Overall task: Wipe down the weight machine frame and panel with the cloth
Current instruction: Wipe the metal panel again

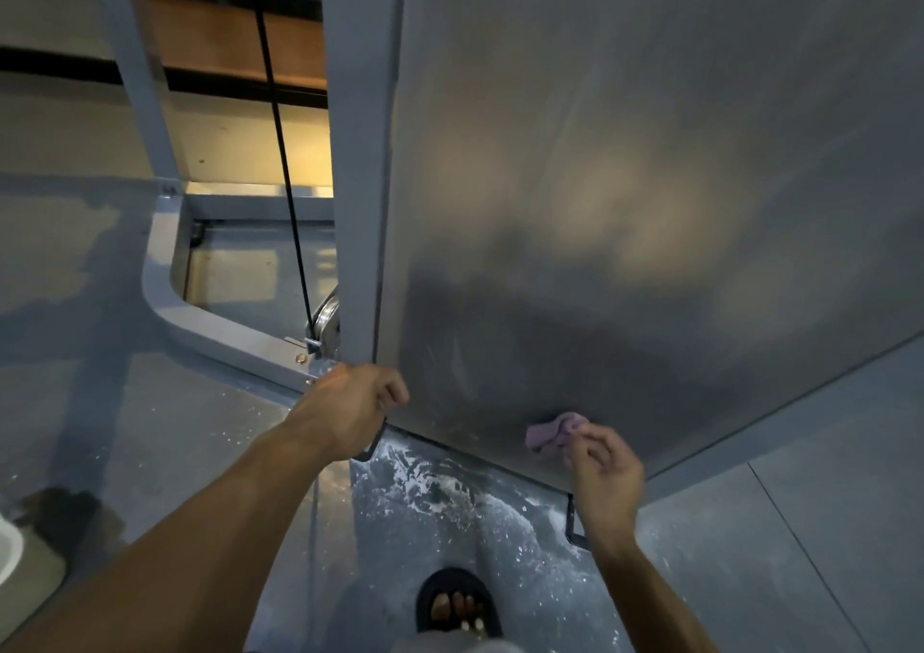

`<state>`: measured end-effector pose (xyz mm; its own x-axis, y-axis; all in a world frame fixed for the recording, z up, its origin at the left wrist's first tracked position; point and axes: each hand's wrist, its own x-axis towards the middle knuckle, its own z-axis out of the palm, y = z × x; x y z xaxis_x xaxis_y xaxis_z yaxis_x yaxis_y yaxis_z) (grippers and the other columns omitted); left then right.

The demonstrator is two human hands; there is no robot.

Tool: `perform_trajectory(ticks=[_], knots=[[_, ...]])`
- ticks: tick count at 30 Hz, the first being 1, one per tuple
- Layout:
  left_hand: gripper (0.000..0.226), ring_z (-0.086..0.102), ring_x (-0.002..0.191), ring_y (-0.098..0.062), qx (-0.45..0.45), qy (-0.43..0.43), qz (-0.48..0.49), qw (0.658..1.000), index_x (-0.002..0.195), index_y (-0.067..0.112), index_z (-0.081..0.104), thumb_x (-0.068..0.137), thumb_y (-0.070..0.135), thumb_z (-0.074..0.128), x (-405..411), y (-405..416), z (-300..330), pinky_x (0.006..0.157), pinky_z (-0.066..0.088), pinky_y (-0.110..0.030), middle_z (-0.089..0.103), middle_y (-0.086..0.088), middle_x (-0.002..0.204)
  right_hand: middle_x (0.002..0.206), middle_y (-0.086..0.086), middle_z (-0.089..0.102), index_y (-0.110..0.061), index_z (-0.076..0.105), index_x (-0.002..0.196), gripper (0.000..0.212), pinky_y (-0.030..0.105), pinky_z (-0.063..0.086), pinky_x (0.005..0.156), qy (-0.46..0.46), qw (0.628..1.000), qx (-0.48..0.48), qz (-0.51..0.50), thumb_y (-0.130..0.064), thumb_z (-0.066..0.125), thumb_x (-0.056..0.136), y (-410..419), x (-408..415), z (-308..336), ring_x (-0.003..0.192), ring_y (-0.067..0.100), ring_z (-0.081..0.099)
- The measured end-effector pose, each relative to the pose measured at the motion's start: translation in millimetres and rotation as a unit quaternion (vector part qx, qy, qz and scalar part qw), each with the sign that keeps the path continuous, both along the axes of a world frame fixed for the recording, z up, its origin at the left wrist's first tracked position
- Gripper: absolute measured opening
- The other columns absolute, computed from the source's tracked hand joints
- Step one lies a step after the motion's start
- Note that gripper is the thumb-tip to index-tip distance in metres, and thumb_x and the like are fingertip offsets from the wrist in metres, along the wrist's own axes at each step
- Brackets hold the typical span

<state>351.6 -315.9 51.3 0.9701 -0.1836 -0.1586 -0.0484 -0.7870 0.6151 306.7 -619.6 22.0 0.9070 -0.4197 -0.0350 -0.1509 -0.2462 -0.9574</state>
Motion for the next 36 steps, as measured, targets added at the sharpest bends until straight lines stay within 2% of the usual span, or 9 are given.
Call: perform_trajectory(ticks=[2,9,13,16,20,24,27,31,36], knots=[[0.043,0.066,0.097,-0.013,0.001,-0.011,0.008,1.0,0.106,0.022,0.073,0.089,-0.01,0.05,1,2,1,0.09,0.057,-0.033,0.072,0.002,0.104,0.09,-0.005,0.079,-0.033,0.075,0.086,0.022,0.053,0.061,0.088,0.005,1.0,-0.026,-0.008,-0.012,0.074,0.092,7,3,6,0.087,0.01,0.075],[0.039,0.067,0.1,-0.016,0.01,0.043,0.033,0.998,0.105,0.022,0.074,0.095,-0.008,0.051,-4,6,-10,0.088,0.058,-0.031,0.072,0.0,0.106,0.091,-0.01,0.079,-0.016,0.078,0.105,0.013,0.022,0.061,0.081,-0.18,0.97,-0.065,0.149,-0.012,0.071,0.095,101,66,63,0.087,0.006,0.076],[0.036,0.065,0.1,-0.015,0.006,0.029,0.044,0.999,0.105,0.021,0.073,0.096,-0.007,0.052,-5,13,-7,0.089,0.054,-0.028,0.07,0.001,0.106,0.085,-0.017,0.078,-0.027,0.077,0.094,0.027,0.031,0.063,0.081,-0.057,0.969,-0.105,0.216,-0.001,0.071,0.093,93,56,-18,0.079,0.003,0.075],[0.038,0.064,0.103,-0.016,0.016,0.026,0.045,0.999,0.111,0.016,0.073,0.095,-0.01,0.051,-6,22,-4,0.089,0.052,-0.024,0.069,-0.001,0.109,0.077,-0.011,0.077,-0.028,0.078,0.083,0.026,0.042,0.063,0.077,0.041,0.973,-0.159,0.162,-0.004,0.072,0.089,75,53,-65,0.072,0.009,0.074],[0.038,0.064,0.105,-0.017,0.031,0.025,0.058,0.998,0.111,0.019,0.073,0.095,-0.009,0.052,-12,34,0,0.094,0.054,-0.031,0.069,-0.001,0.114,0.072,-0.007,0.076,-0.026,0.081,0.084,0.02,0.039,0.062,0.069,0.076,0.959,-0.233,0.142,-0.009,0.072,0.088,63,49,-54,0.065,0.012,0.072],[0.043,0.066,0.104,-0.017,0.027,0.039,0.078,0.996,0.1,0.029,0.073,0.092,-0.008,0.051,-17,46,12,0.096,0.054,-0.032,0.071,0.0,0.114,0.072,-0.016,0.075,-0.021,0.078,0.082,0.023,0.016,0.054,0.064,-0.013,0.965,-0.166,0.202,0.0,0.07,0.088,77,46,0,0.068,-0.002,0.07],[0.038,0.064,0.099,-0.013,-0.004,0.044,0.128,0.991,0.101,0.028,0.075,0.095,-0.002,0.052,-29,51,31,0.093,0.051,-0.028,0.07,0.004,0.107,0.074,-0.002,0.076,-0.017,0.077,0.084,0.024,0.031,0.059,0.072,0.001,0.957,-0.046,0.287,0.003,0.067,0.089,108,45,48,0.07,0.01,0.071],[0.033,0.065,0.086,-0.017,-0.139,0.002,0.207,0.968,0.089,0.019,0.073,0.097,-0.006,0.053,-48,57,70,0.082,0.048,-0.029,0.07,0.002,0.089,0.072,0.005,0.076,-0.014,0.075,0.086,0.016,0.026,0.054,0.075,0.0,0.891,-0.073,0.449,0.0,0.069,0.091,138,44,124,0.068,0.013,0.068],[0.024,0.068,0.093,-0.019,-0.165,-0.033,0.238,0.957,0.097,0.024,0.068,0.097,0.0,0.063,-109,85,122,0.079,0.053,-0.027,0.07,0.005,0.094,0.07,-0.003,0.074,-0.023,0.072,0.084,0.011,0.032,0.055,0.068,-0.03,0.716,-0.31,0.624,-0.015,0.072,0.092,177,29,206,0.067,0.013,0.07]])
